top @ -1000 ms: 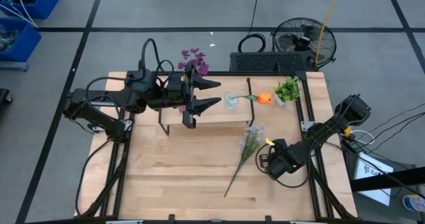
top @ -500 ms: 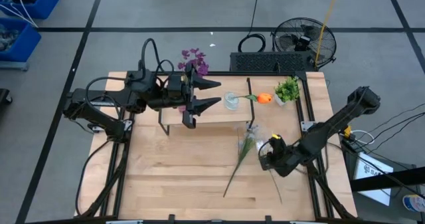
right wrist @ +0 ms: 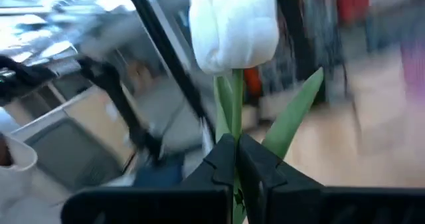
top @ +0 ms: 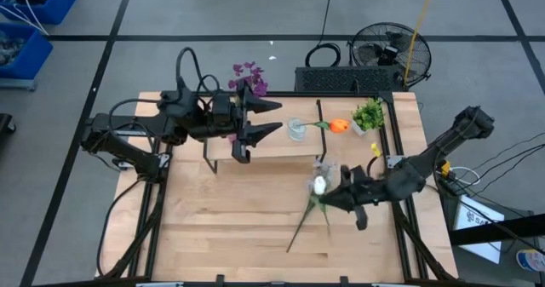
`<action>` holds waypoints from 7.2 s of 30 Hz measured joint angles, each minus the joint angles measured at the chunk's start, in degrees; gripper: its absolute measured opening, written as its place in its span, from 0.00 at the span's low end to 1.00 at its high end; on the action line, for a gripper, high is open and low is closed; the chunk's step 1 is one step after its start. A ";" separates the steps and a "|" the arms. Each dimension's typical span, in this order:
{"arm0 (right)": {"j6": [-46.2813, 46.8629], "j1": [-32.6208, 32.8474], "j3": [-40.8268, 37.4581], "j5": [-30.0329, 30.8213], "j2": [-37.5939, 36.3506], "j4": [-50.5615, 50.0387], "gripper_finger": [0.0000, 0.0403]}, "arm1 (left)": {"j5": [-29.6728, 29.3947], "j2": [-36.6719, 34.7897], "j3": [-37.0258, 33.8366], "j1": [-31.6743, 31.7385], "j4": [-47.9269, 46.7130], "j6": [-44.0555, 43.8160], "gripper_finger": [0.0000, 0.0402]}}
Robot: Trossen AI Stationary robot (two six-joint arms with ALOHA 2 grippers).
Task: Pick and place flowers into a vace then onto a shelf
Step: Put the white flower into the transparent vase on the shelf
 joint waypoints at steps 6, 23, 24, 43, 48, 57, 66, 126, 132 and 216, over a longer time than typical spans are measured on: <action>-32.00 -3.99 0.02 0.99 0.00 24.00 0.00 | -0.01 -0.02 0.02 0.02 3.78 -0.09 0.53; -58.07 -17.22 19.62 9.35 4.31 6.24 0.00 | 0.00 -0.04 0.02 0.00 4.60 -1.49 0.53; -58.06 -18.18 19.65 9.28 4.61 6.19 0.00 | 0.00 -0.04 0.02 0.00 4.60 -1.49 0.53; -50.53 -27.74 19.56 4.81 13.44 5.30 0.00 | 0.00 -0.02 0.02 0.01 4.49 -1.47 0.53; -47.99 -24.85 19.55 5.11 11.66 6.50 0.00 | 0.11 -0.02 0.02 0.00 4.47 -1.47 0.53; -47.30 -0.27 19.80 26.48 10.16 -0.08 0.00 | 14.93 0.09 0.02 -0.50 1.76 -5.17 0.53; -56.01 4.32 19.87 38.22 9.37 5.33 0.00 | 16.80 0.07 0.02 -0.48 1.37 -2.11 0.53; -75.98 -23.14 19.87 29.19 -0.72 16.02 0.00 | -28.42 9.35 15.10 3.03 -19.41 12.21 0.00; -76.00 -22.37 19.87 28.99 -0.95 16.08 0.00 | -52.19 8.13 24.22 -0.97 -29.11 16.50 0.00; -61.01 -19.77 19.82 28.97 -1.88 7.49 0.01 | 30.01 17.09 -16.96 43.49 -10.44 -30.76 0.00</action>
